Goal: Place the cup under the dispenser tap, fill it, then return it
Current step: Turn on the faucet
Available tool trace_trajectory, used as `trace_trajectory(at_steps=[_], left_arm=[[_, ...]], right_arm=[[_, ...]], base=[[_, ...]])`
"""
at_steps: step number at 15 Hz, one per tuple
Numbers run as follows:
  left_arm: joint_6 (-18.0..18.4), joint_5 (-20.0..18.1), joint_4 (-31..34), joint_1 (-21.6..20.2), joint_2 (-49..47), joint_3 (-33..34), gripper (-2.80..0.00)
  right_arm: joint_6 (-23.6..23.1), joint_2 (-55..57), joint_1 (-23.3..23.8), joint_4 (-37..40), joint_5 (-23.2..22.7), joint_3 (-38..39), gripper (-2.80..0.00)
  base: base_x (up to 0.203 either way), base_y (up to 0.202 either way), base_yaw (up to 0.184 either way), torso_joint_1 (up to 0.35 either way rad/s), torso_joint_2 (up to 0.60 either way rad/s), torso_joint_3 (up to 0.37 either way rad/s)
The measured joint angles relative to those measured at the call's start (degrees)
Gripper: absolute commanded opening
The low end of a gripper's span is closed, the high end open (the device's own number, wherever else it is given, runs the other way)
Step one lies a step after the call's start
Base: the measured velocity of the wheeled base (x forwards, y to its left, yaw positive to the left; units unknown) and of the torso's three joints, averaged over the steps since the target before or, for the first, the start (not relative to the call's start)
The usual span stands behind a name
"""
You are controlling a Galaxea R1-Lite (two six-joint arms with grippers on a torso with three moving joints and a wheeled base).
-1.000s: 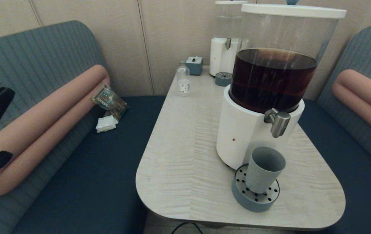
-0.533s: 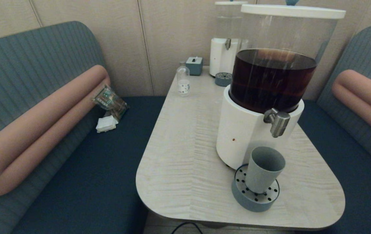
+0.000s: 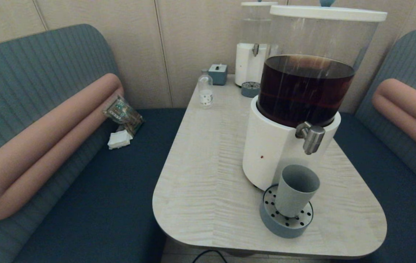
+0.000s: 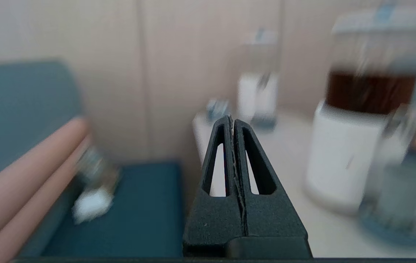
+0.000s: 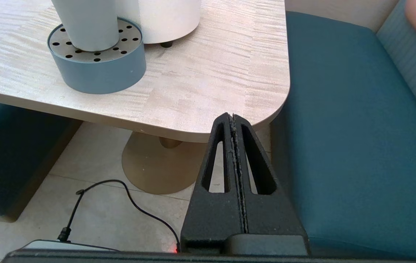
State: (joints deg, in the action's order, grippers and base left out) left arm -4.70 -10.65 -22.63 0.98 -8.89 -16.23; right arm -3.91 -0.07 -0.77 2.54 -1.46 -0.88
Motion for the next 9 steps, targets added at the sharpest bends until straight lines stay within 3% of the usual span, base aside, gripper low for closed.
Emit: trace_trajectory(at_steps=[2,4,6,9], left_arm=[[4.13,1.39,7.81,-0.29,4.94,2.92,-2.80],[7.53,4.05,9.73,-0.43,7.36,8.20,-2.80],[8.84,5.10,10.62,-0.45,8.41,13.68,-2.80],[11.00,7.33,15.88,-0.46,8.89,15.85,-2.80]], right_arm=[[0.00,0.00,0.00,0.00,-0.02,0.00,-2.80],[0.01,0.00,0.00,0.00,-0.02,0.00,-2.80],[0.00,0.00,0.00,0.00,0.01,0.00,-2.80],[0.00,0.00,0.00,-0.01,-0.02,0.00,-2.80]], base=[[0.000,0.000,0.000,0.000,0.00,0.000],[0.000,0.000,0.000,0.000,0.00,0.000],[0.000,0.000,0.000,0.000,0.00,0.000],[0.000,0.000,0.000,0.000,0.00,0.000]])
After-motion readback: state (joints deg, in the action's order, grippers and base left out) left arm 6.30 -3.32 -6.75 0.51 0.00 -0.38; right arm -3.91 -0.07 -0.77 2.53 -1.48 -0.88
